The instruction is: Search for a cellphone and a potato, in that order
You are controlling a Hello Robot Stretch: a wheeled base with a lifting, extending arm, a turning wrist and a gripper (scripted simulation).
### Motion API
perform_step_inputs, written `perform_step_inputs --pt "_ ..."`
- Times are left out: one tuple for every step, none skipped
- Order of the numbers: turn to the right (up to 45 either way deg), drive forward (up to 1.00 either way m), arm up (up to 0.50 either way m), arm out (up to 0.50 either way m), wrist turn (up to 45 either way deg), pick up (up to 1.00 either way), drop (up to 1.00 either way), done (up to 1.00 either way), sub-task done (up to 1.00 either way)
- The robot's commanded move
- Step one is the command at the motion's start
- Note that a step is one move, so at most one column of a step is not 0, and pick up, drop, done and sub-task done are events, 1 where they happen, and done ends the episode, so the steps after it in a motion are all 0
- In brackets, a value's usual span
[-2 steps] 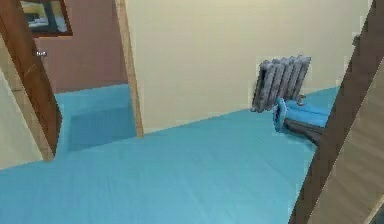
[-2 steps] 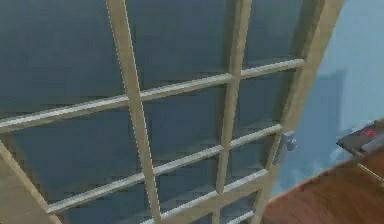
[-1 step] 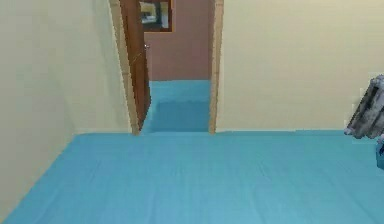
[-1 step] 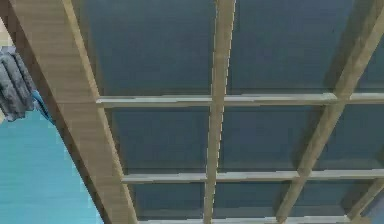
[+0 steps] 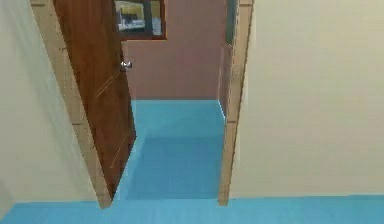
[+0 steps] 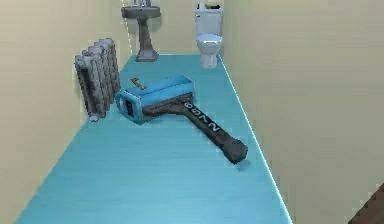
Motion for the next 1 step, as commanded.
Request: perform_step_inputs --pt "0.0 1.0 0.0 0.0 0.0 0.0 0.0 0.0 0.0"
